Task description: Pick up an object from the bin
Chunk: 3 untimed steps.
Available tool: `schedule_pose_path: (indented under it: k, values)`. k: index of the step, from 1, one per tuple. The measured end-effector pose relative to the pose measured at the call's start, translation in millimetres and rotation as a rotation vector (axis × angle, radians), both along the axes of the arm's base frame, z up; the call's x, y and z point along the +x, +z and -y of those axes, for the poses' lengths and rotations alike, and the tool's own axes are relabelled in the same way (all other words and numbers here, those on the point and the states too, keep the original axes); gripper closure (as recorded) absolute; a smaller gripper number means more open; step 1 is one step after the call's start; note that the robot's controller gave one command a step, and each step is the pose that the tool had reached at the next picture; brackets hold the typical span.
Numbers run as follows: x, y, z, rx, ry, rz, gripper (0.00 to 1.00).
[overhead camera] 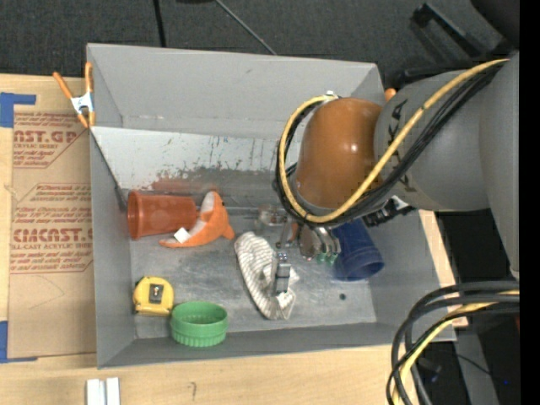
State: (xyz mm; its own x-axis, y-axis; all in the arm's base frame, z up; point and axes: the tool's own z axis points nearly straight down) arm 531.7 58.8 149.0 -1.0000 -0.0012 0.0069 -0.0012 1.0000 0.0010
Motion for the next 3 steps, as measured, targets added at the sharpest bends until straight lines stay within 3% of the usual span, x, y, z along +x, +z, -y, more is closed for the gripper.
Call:
schedule_pose_path:
  k: [1,2,3]
  values:
    - [1.7,4.6,0.3,0.000,0.000,0.008,0.00]
    - [-6.2,-57.2,11.6,-0.001,-0.138,0.006,1.00]
    - [-6.2,-57.2,11.6,0.000,-0.138,0.006,1.00]
